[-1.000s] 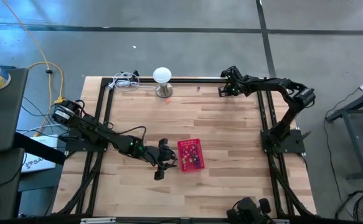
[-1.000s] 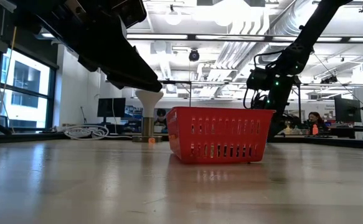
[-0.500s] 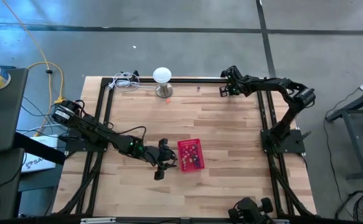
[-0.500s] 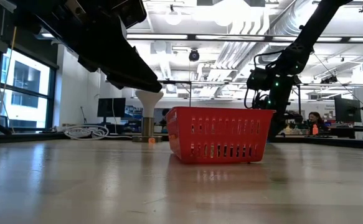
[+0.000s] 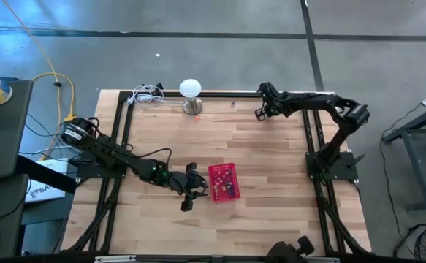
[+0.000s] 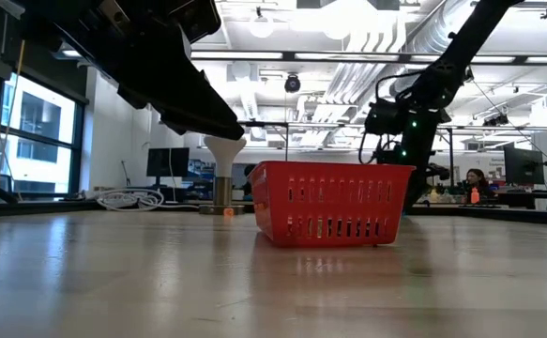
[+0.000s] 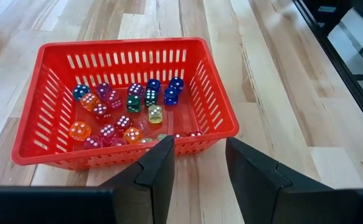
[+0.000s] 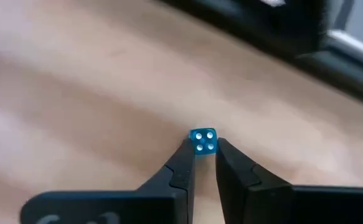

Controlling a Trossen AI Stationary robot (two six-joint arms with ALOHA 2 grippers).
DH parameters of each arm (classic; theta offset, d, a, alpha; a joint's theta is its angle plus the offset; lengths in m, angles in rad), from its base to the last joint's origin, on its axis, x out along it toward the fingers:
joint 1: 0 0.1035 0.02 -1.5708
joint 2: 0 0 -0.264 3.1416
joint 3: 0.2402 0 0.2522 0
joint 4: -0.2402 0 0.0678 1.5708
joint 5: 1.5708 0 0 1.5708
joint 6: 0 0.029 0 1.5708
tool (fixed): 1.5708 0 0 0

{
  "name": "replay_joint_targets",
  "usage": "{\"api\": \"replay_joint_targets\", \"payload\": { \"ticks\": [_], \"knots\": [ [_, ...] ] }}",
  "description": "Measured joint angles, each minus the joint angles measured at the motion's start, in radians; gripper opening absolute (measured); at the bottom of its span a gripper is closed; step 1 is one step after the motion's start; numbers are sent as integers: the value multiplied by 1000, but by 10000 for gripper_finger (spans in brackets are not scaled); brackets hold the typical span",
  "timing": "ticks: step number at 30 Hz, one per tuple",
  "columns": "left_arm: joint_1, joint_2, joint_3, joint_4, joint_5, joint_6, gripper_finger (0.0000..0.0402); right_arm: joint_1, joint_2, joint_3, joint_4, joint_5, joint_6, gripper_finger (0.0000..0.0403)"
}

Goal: Pick & Place Dice
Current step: Put the light blue die into the red basket

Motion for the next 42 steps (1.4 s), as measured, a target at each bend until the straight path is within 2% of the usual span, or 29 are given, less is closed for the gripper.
{"api": "replay_joint_targets", "payload": {
  "ticks": [8, 13, 19, 21, 27, 32, 39, 42],
  "knots": [
    [0, 0, 0, 0, 0, -5, 138, 229, -109, -2, -66, -2, 3, 31],
    [-4, 0, 0, -3, 5, -9, 138, 468, -220, -2, -51, 49, 69, 31],
    [-19, 0, 0, -3, 5, -17, 138, 819, -280, 0, -23, 180, 214, 30],
    [-23, 0, 0, -1, 5, -17, 138, 931, -279, -1, 6, 230, 265, 30],
    [-35, 0, 0, 2, 4, -20, 138, 1157, -270, -1, 235, 172, 201, 30],
    [-36, 0, 0, 17, 4, -20, 138, 1226, -271, 0, 263, 174, 150, 34],
    [-35, 0, 0, 21, 0, -20, 138, 1219, -220, -1, 266, 163, 138, 60],
    [-34, 0, 0, 21, 0, -20, 138, 1204, -178, 0, 298, 124, 127, 71]
  ]
}}
